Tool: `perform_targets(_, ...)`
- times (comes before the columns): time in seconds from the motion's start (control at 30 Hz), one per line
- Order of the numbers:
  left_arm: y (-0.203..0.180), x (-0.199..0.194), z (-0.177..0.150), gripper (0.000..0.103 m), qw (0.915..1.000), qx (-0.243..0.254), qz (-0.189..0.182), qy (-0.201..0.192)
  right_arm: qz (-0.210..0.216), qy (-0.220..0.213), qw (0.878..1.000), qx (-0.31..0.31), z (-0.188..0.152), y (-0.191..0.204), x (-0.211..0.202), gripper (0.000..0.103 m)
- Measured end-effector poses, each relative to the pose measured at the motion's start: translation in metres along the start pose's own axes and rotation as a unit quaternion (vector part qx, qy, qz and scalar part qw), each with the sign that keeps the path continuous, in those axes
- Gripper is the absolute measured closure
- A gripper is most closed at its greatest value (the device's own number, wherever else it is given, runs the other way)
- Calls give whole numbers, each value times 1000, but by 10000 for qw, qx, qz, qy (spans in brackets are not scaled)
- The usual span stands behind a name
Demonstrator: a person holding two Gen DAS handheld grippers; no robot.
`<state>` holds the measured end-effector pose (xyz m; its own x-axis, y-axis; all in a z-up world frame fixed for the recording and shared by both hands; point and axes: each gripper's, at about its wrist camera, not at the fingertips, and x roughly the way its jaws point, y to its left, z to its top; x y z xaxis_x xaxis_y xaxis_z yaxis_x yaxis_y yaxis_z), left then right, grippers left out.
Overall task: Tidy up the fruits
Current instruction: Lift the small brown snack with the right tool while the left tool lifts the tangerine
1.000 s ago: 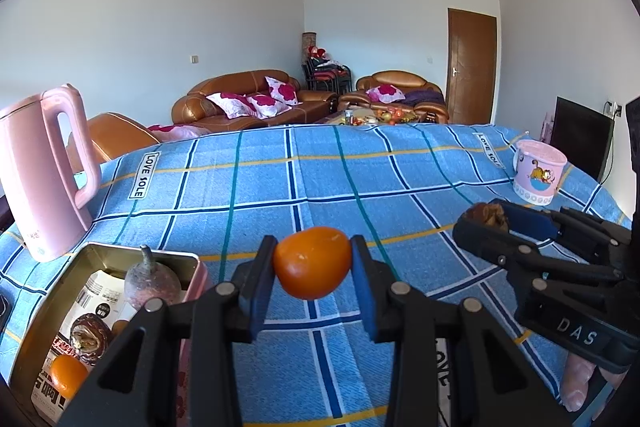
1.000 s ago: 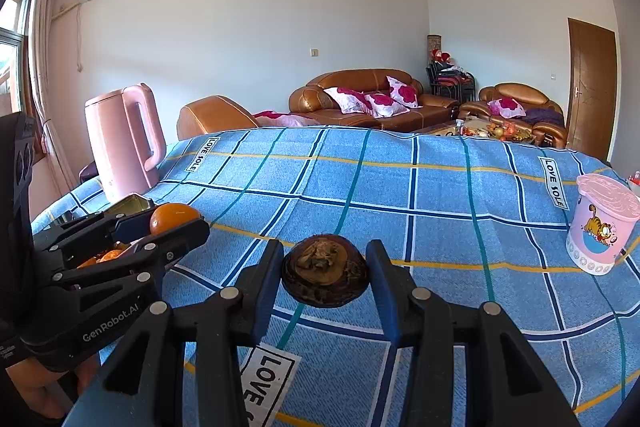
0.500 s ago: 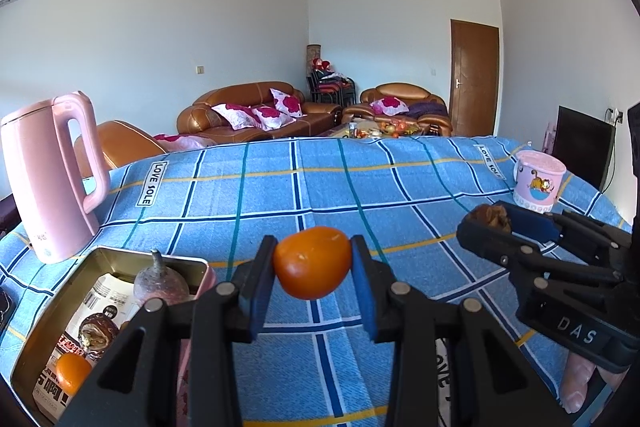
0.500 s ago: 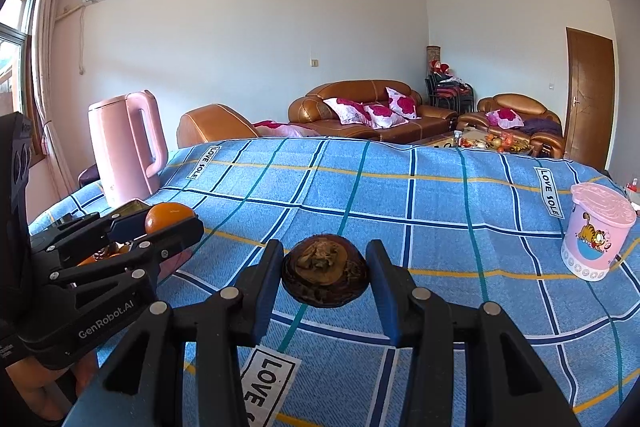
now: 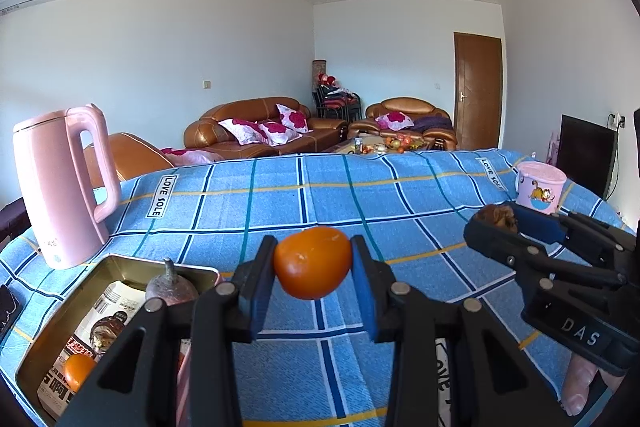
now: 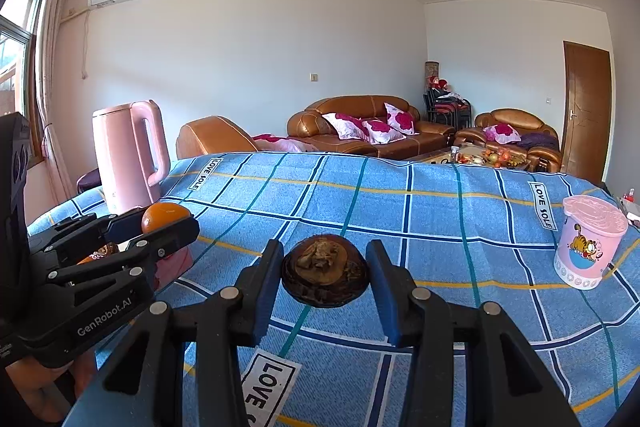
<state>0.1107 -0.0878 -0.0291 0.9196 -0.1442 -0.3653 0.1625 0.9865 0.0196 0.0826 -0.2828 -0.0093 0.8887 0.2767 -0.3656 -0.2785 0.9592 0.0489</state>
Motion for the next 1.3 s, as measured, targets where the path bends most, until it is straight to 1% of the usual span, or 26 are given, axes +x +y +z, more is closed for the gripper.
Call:
perform_targets(0.23, 0, -7, 0, 65, 9998, 4, 95, -152, -56, -185, 9998, -52, 0, 2, -7, 58)
perform_targets(0.47, -1, -12, 0, 65, 9994, 20, 183, -283, -67, -260, 9996, -86, 0, 2, -10, 58)
perform_targets(0.87, 6, -11, -1, 65, 9995, -114, 213, -178, -96, -315, 9993, -160, 0, 5, -13, 58)
perform_targets(1.03, 13, -14, -3, 65, 9997, -180, 146, -107, -69, -210, 9997, -126, 0, 6, -12, 58)
perform_targets(1.3, 18, -16, -6, 65, 9998, -185, 58, 42, 21, -63, 9996, -267, 0, 21, -8, 58)
